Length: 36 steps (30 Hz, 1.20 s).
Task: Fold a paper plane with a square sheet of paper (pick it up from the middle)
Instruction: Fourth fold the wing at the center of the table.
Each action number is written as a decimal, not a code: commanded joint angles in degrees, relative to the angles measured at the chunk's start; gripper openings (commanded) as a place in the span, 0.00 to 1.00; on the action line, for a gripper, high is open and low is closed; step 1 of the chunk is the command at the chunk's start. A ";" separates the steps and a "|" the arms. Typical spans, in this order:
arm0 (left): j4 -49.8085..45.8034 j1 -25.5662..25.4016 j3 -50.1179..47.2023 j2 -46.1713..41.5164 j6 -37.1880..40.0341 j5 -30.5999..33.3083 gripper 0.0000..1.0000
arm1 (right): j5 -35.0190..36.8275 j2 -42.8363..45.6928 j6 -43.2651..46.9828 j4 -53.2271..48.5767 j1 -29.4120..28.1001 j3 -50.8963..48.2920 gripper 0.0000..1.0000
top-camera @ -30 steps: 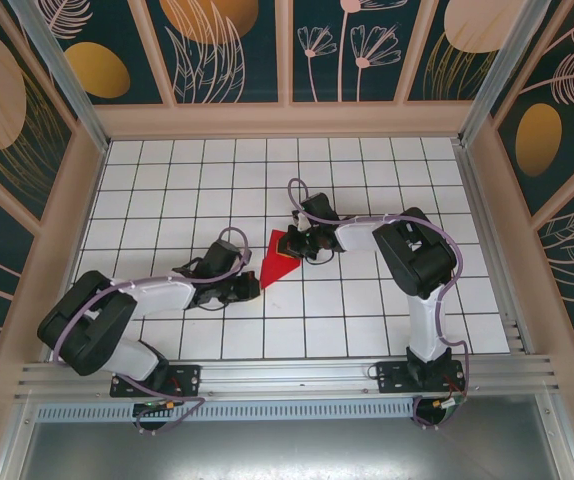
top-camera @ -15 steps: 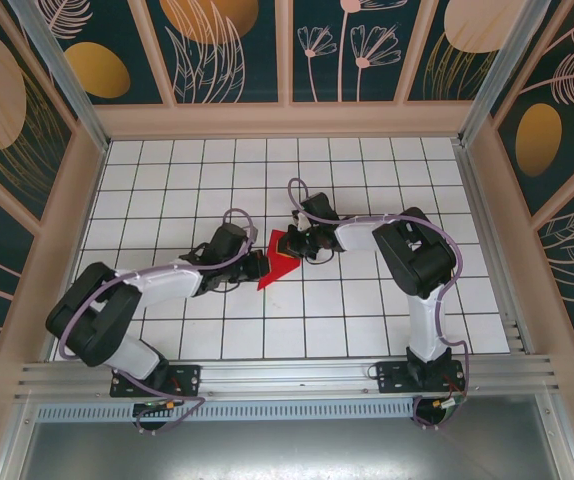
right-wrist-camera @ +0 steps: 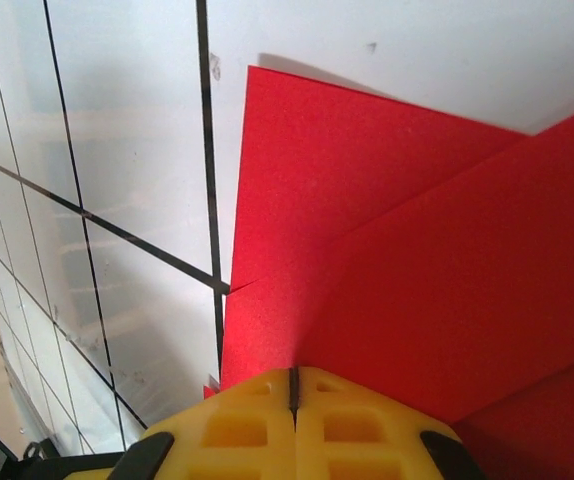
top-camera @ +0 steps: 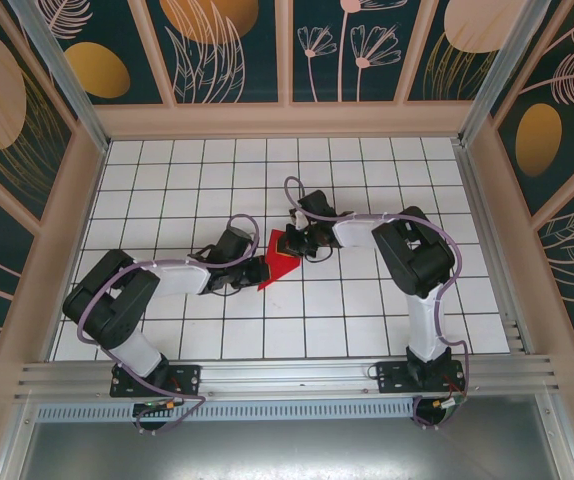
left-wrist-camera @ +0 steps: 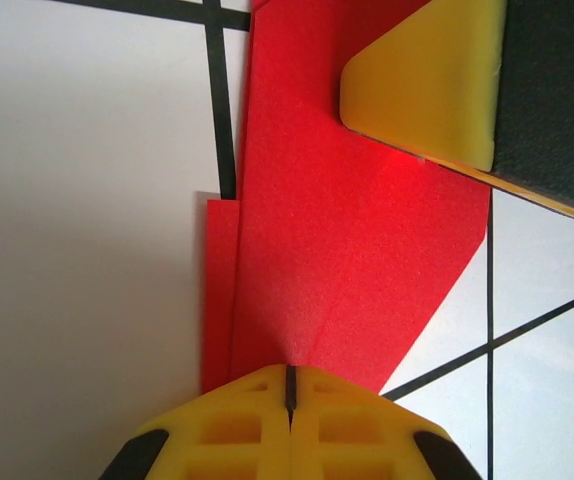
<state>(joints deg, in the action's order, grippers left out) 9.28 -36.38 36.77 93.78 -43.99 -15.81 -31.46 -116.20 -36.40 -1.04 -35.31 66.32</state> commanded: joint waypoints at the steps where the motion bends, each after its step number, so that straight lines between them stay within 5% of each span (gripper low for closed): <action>1: -3.30 -0.22 -2.05 1.07 -0.35 0.78 0.00 | 2.88 3.15 3.23 0.43 0.14 -2.00 0.00; 26: -2.69 -0.23 -2.29 1.50 -0.44 0.03 0.00 | 1.14 2.54 2.93 6.26 -4.77 -5.39 0.00; 36: -2.86 -0.27 -3.63 0.90 -0.32 -0.51 0.00 | 4.45 -0.25 5.50 5.74 6.49 -4.05 0.00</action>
<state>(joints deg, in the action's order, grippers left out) 11.44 -36.38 35.62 93.73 -43.99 -16.08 -30.22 -113.93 -33.04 4.64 -33.76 61.28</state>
